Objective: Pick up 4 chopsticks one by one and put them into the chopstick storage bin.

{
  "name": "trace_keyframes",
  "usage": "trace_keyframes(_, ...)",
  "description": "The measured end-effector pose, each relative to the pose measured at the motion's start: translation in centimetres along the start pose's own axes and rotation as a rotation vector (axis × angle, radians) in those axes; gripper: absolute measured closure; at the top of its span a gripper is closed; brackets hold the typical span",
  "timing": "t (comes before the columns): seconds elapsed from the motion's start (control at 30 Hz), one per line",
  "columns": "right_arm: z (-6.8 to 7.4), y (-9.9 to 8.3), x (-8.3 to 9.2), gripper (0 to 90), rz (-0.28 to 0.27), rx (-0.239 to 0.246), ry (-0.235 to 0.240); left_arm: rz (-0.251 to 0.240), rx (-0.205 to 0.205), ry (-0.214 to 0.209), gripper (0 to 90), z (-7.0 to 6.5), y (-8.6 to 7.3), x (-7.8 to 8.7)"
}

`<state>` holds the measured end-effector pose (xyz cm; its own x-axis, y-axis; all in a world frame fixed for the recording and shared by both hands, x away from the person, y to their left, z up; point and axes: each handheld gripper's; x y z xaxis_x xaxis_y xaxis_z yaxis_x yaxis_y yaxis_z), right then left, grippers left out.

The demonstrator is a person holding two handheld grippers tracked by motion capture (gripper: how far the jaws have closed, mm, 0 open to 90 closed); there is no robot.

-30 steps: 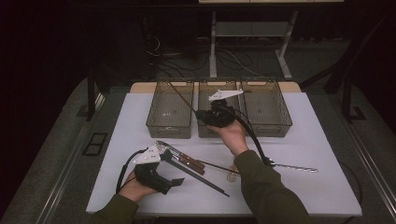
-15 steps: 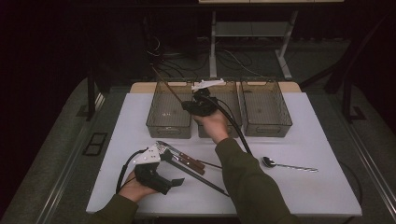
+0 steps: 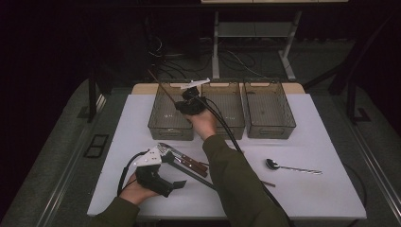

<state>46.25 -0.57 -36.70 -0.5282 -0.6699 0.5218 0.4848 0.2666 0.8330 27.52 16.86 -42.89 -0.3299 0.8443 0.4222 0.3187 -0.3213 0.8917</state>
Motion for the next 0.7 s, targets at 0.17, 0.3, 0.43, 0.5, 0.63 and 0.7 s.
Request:
trace_keyframes(0.17, 0.4, -0.4, -1.2, 84.3, 0.033, 0.000, -0.015, -0.003, 0.002, -0.002, 0.0, 0.0, 0.0, 0.0)
trace_keyframes(0.3, 0.6, -0.9, -1.7, 84.3, 0.062, -0.002, -0.035, -0.002, 0.002, -0.002, 0.0, 0.0, 0.0, 0.0)
trace_keyframes(0.43, 1.0, -1.2, -2.0, 84.3, 0.087, -0.001, -0.054, -0.002, 0.003, -0.003, 0.0, 0.0, 0.0, 0.0)
trace_keyframes(0.5, 1.1, -1.3, -2.0, 84.3, 0.097, 0.001, -0.065, -0.004, 0.003, -0.004, 0.0, 0.0, 0.0, 0.0)
trace_keyframes(0.63, 1.2, -1.5, -2.1, 84.2, 0.119, 0.007, -0.076, -0.002, 0.002, -0.004, 0.0, 0.0, 0.0, 0.0)
trace_keyframes(0.7, 1.2, -1.6, -2.2, 83.9, 0.122, 0.010, -0.080, -0.002, 0.002, -0.005, 0.0, 0.0, 0.0, 0.0)
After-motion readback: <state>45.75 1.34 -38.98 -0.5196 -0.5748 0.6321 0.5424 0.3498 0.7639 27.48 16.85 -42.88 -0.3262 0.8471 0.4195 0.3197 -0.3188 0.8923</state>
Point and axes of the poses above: each handheld gripper's, and its own axes: x roughly backward along the jaws, y roughly out of its top, z roughly to its left, and after that the axes turned 3 degrees about -z, right-handed
